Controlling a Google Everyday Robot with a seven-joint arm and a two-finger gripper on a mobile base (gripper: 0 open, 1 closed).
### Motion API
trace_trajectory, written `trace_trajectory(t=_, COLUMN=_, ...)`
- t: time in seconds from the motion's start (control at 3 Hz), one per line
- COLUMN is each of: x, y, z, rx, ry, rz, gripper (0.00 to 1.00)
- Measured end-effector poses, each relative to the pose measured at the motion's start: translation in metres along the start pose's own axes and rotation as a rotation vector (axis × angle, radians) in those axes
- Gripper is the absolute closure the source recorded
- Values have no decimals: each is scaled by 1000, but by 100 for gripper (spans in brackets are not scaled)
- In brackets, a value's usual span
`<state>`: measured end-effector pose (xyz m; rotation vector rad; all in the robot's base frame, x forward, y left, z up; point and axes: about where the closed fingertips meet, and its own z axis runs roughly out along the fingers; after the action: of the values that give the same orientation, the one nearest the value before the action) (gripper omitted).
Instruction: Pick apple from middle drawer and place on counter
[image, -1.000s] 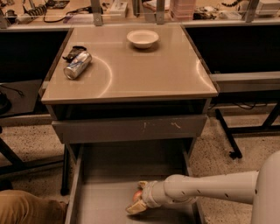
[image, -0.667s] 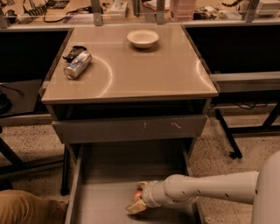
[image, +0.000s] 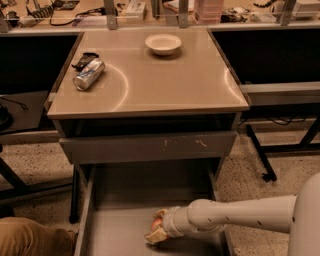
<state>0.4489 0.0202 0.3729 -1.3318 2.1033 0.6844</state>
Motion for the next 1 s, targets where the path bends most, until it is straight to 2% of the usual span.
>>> trace_trajectory(t=0.33, x=-22, y=-5, z=-27, rx=-6, ry=-43, rz=-12, gripper=100)
trace_trajectory(t=0.67, x=-105, y=-28, z=-118, rx=41, ry=-171, rz=-67, gripper=100)
trace_trajectory(t=1.0, x=-160, y=-26, z=-187, rx=28, ry=-245, rz=-127, gripper=100)
